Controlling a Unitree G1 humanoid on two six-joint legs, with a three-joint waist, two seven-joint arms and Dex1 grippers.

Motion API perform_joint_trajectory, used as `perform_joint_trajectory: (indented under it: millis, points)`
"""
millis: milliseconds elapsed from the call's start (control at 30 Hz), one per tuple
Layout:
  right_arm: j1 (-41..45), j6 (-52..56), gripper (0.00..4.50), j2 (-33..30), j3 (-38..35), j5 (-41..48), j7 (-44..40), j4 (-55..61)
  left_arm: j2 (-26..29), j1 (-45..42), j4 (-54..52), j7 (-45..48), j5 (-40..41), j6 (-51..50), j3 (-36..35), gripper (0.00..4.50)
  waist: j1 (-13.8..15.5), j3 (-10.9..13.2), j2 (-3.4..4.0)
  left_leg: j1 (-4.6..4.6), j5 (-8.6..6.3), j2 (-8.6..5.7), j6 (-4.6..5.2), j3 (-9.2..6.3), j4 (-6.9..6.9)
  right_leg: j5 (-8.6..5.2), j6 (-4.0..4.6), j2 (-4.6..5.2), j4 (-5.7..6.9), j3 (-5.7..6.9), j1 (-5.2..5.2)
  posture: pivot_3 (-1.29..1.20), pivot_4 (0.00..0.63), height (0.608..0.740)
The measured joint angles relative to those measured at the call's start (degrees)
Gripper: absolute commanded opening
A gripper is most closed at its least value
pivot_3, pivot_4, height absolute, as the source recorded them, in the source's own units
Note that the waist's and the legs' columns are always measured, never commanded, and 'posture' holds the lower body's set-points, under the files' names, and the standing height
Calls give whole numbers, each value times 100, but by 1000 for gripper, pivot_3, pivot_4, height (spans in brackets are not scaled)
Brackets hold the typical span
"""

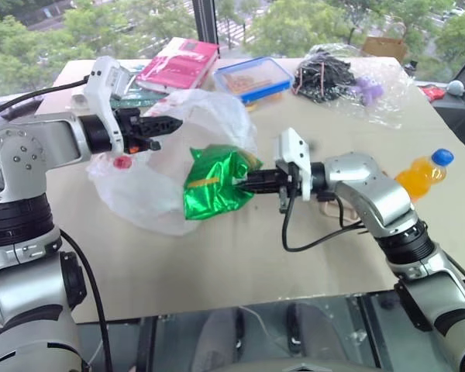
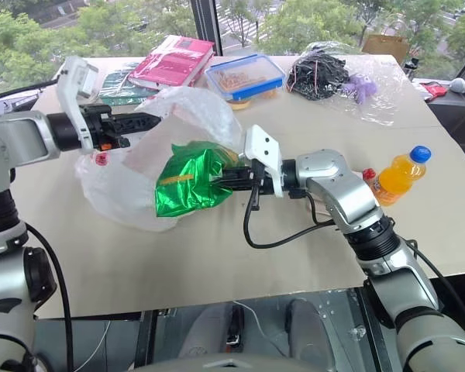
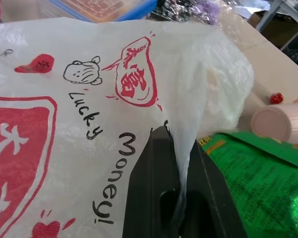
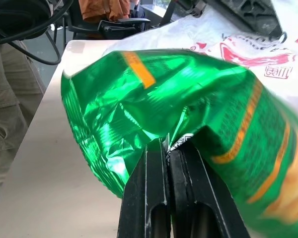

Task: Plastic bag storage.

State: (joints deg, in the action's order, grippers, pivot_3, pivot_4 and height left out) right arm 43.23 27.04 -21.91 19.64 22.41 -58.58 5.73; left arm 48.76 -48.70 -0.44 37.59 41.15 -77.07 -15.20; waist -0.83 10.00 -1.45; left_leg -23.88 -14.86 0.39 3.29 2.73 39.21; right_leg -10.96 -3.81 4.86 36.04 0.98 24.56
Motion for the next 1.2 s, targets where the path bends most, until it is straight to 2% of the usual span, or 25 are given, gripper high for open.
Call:
perform_joint_trajectory:
  millis: [367, 467, 633, 767, 1000, 1100, 1200]
  points:
    - [775, -879, 134, 847, 296, -734, -31, -978, -47, 26, -472, 339, 722, -571, 19, 0, -15, 1, 1, 0, 1, -1, -1, 0, 0, 0, 0, 0, 4, -1, 3, 0, 150, 740]
    - [1005, -1433, 134, 1169, 492, -1260, 94, -1851, -79, -4, -520, 340, 985, -795, -32, 0, -15, 1, 1, 0, 2, -1, -3, -1, 0, 0, 0, 0, 6, -1, 3, 0, 150, 740]
    - [1182, -1873, 134, 1403, 371, -1614, 548, -2970, -28, 76, -657, 339, 1226, -983, -149, 0, -22, 2, 3, 0, 2, 0, -5, -2, -2, 0, 1, 1, 4, -1, 3, 0, 150, 740]
    - [958, -1806, 134, 1170, 106, -1451, 308, -2819, 233, 367, -687, 338, 1242, -1014, -232, 0, -28, 5, 5, 0, 3, 1, -7, -2, -12, 0, 1, 1, -3, 0, 5, 0, 150, 740]
    - [564, -930, 134, 1083, -407, -601, -75, -1984, 381, 541, -666, 386, 1176, -867, -173, 0, -30, 6, 6, 4, 6, 2, -13, -2, -12, 0, 2, 1, 6, -1, 4, 0, 150, 740]
    - [685, -865, 134, 1192, -481, -758, 373, -2157, 293, 427, -660, 370, 1193, -872, -76, 0, -27, 6, 6, 5, 7, 1, -14, -3, -12, 0, 2, 2, 14, -1, 6, 0, 150, 740]
    - [889, -936, 134, 1536, -484, -1133, 1006, -2471, -80, 152, -658, 215, 1251, -909, -23, 0, -23, 6, 6, 5, 8, -2, -16, -2, -12, 0, 3, 2, 21, -3, 12, 0, 150, 740]
